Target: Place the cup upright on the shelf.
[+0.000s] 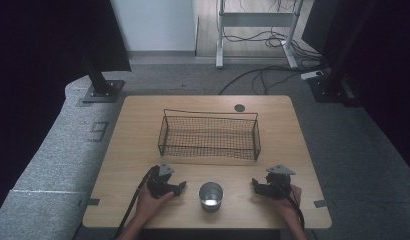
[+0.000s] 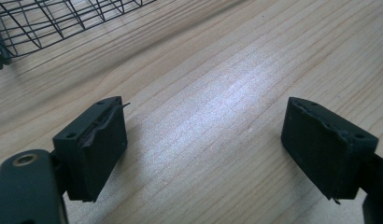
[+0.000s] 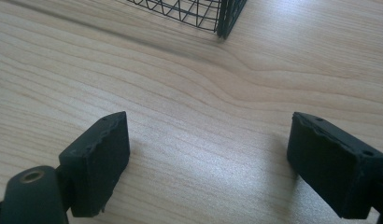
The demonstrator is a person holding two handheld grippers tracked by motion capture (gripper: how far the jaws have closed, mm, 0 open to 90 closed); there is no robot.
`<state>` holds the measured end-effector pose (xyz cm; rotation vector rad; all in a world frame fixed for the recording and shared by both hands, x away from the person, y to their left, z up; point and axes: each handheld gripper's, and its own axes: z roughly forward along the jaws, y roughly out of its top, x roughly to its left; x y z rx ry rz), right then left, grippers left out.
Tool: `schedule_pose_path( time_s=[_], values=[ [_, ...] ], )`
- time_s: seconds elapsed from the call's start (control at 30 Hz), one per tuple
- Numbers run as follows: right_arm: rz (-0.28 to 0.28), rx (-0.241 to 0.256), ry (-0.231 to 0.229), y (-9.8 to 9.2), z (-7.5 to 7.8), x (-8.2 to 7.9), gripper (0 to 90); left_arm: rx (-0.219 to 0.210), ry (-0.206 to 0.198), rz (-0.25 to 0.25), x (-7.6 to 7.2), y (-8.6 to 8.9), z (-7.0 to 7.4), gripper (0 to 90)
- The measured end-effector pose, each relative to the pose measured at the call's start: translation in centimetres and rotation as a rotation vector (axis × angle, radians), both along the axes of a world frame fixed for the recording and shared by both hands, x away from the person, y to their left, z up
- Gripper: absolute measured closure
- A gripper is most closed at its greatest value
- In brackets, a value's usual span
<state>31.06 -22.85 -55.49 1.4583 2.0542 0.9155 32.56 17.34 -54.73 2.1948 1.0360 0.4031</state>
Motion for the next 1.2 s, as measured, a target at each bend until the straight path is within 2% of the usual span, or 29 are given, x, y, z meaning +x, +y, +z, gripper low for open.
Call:
schedule_pose_path(
  time_s=[0.33,0.43,0.47,0.67,1.0,1.07,1.2],
  values=[
    [-0.012,0.004,-0.004,0.2,0.0,-0.3,14.6,0.0,0.0,0.0,0.0,0.0,0.0,14.2],
    [0.005,0.017,-0.006,0.0,0.0,-0.5,15.2,0.0,0.0,0.0,0.0,0.0,0.0,14.2],
    [0.011,0.036,-0.015,-0.1,0.1,-0.6,15.4,0.0,0.0,0.0,0.0,0.0,0.0,14.2],
    [0.007,0.006,-0.005,0.1,0.0,-0.6,16.1,0.0,0.0,0.0,0.0,0.0,0.0,14.3],
    [0.012,0.005,-0.007,0.1,0.0,-0.5,16.5,0.008,-0.004,-0.024,-0.7,-0.2,0.0,10.1],
    [0.015,0.006,-0.007,0.1,0.0,-0.5,16.6,-0.008,0.001,-0.034,-1.0,-0.1,0.4,9.6],
    [0.014,0.005,-0.006,0.0,0.0,-0.5,16.8,-0.077,-0.003,-0.051,-1.5,0.4,1.7,9.3]
  ],
)
